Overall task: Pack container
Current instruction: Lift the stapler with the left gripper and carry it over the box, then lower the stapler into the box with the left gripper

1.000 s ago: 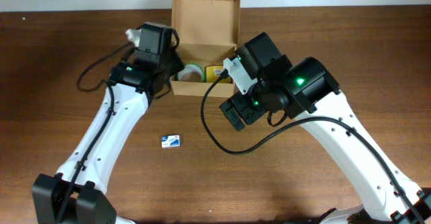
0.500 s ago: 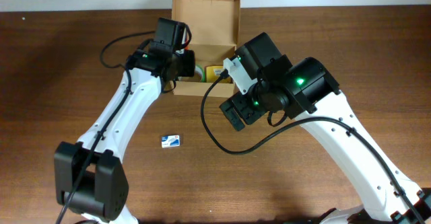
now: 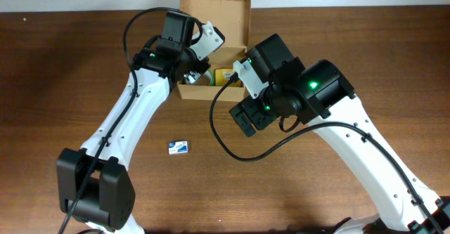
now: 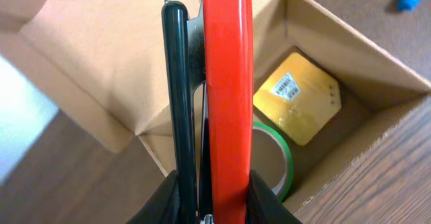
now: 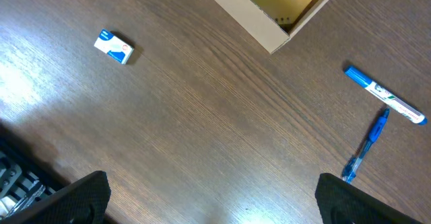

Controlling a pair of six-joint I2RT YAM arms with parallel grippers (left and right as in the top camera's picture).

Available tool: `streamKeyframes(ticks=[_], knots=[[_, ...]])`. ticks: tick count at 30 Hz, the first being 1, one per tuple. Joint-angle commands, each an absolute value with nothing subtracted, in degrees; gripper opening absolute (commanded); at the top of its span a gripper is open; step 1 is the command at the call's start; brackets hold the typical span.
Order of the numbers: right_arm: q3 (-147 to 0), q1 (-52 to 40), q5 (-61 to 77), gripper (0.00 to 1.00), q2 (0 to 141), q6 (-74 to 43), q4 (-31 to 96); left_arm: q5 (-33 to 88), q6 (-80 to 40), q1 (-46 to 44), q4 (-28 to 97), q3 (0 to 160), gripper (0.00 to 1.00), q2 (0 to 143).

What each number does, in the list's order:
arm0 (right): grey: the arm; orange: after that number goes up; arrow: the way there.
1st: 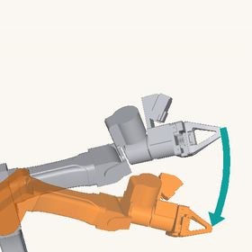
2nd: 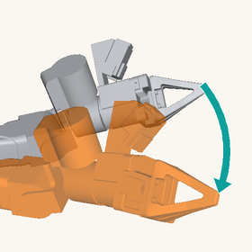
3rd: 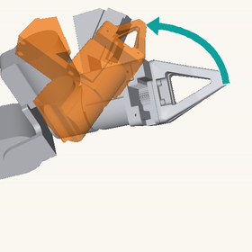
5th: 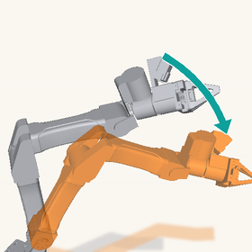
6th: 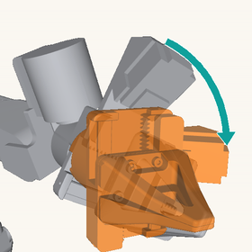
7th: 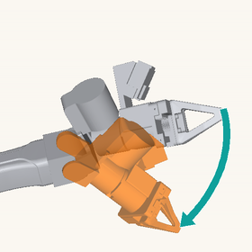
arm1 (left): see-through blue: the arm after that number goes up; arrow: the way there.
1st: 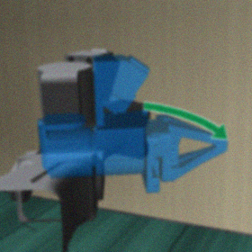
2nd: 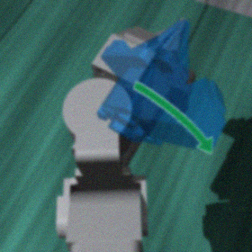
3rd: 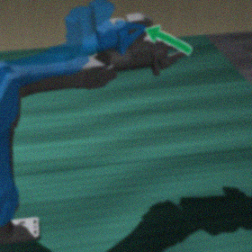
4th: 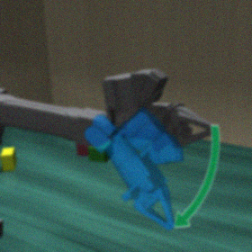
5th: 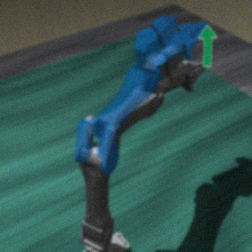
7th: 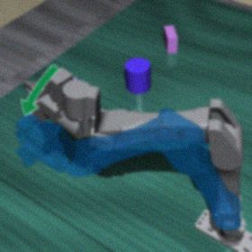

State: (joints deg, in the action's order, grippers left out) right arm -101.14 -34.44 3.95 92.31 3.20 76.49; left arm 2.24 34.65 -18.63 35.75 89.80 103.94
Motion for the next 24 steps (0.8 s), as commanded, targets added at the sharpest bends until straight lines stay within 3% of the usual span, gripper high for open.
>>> streamKeyframes(ticks=[1,10,24], knots=[[-102.32,-34.41,4.27,0.99,91.18,2.92,76.51,8.12,44.45,-18.74,35.42,91.50,0.01,104.42],[-102.32,-34.41,4.27,0.99,91.18,2.92,76.51,11.79,62.08,-18.74,35.44,91.50,0.01,107.22],[-102.32,-34.41,4.25,0.99,91.18,2.92,76.51,11.55,69.30,-18.74,35.81,91.50,0.01,113.71]])
